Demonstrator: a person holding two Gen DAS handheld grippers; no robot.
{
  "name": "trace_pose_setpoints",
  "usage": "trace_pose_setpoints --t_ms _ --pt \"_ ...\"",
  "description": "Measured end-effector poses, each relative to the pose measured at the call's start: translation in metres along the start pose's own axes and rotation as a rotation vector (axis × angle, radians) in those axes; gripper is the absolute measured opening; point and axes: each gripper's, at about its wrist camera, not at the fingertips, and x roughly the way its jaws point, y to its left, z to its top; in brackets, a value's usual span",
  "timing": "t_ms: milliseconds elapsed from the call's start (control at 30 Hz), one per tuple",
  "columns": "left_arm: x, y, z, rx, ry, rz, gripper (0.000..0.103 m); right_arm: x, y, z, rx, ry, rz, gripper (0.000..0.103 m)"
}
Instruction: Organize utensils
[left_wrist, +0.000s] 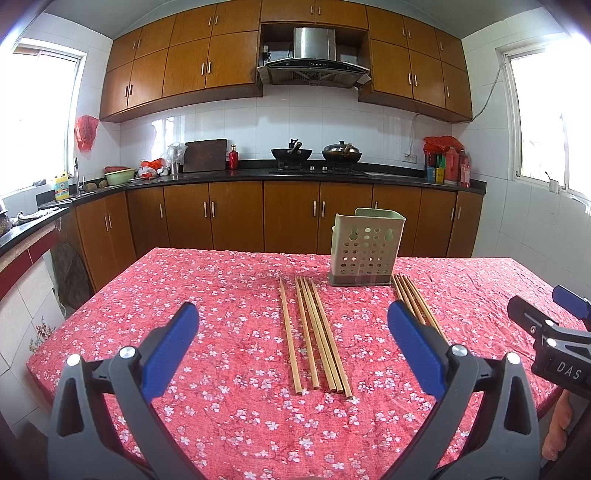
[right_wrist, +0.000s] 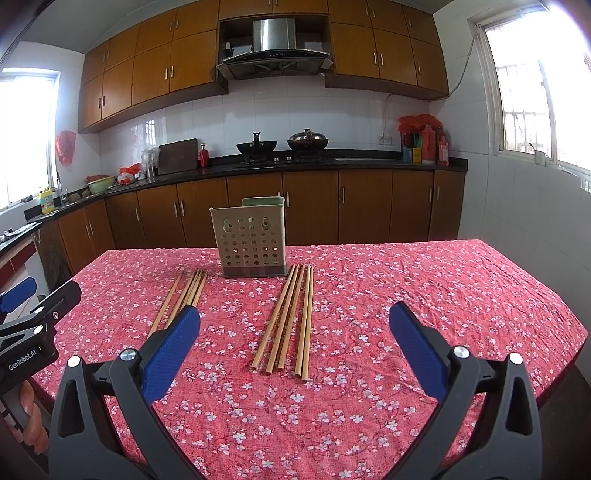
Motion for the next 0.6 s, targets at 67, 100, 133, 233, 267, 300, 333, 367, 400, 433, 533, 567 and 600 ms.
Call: trace_pose_setpoints --t_ms 67,100,133,233,267,300,333,367,400,433,533,567,600 --pt "-0.0001 -0.0004 -0.0001 0.002 0.000 0.000 0.099 0.0005 0.0002 -0.0001 0.001 0.001 -0.001 0.101" --pt "-0.0001 -0.0006 -0.0003 0.002 0.000 0.000 0.099 0.0007 0.0003 -0.0001 0.002 0.002 -0.001 0.101" --pt "-0.0001 -0.0007 -0.0004 0.002 0.000 0.000 0.099 -0.0005 -0.0011 -0.0005 0.003 0.003 -0.002 0.101" --pt "-0.0001 -0.0009 -0.0010 0.001 0.001 0.000 0.099 -0.0020 -0.0002 0.0010 0.002 0.002 -0.002 0.101" --pt "-0.0014 0.0003 -0.0018 0.001 0.001 0.001 0.099 -0.0017 -0.0009 0.0008 0.003 0.002 -0.001 0.101" --pt "-0.0019 0.0003 -0.0022 0.000 0.001 0.000 0.099 -0.0020 -0.0009 0.0008 0.002 0.003 -0.001 0.101" --pt "-0.0022 0.0001 -0.0024 0.000 0.001 0.000 0.099 -0.0016 -0.0010 0.0005 0.002 0.003 0.000 0.101" --pt "-0.0026 -0.0001 -0.0026 0.000 0.001 0.001 0.099 0.0002 -0.0008 -0.0008 0.003 0.003 -0.001 0.101" --pt "-0.0030 -0.0004 -0.0028 0.000 0.001 0.001 0.099 0.0001 -0.0009 -0.0008 0.004 0.003 -0.001 0.101" --pt "-0.0033 -0.0007 -0.0030 0.001 0.001 0.000 0.099 0.0000 -0.0010 -0.0008 0.004 0.003 -0.001 0.101" --pt "0.0014 -0.0026 -0.0033 0.000 0.002 0.000 0.099 -0.0001 -0.0008 -0.0009 0.003 0.003 -0.001 0.101" --pt "0.0016 -0.0030 -0.0038 0.000 0.002 0.000 0.099 -0.0003 -0.0005 -0.0009 0.003 0.003 -0.001 0.101" --pt "0.0017 -0.0034 -0.0042 -0.001 0.002 0.001 0.099 -0.0002 -0.0007 -0.0010 0.003 0.002 -0.001 0.101"
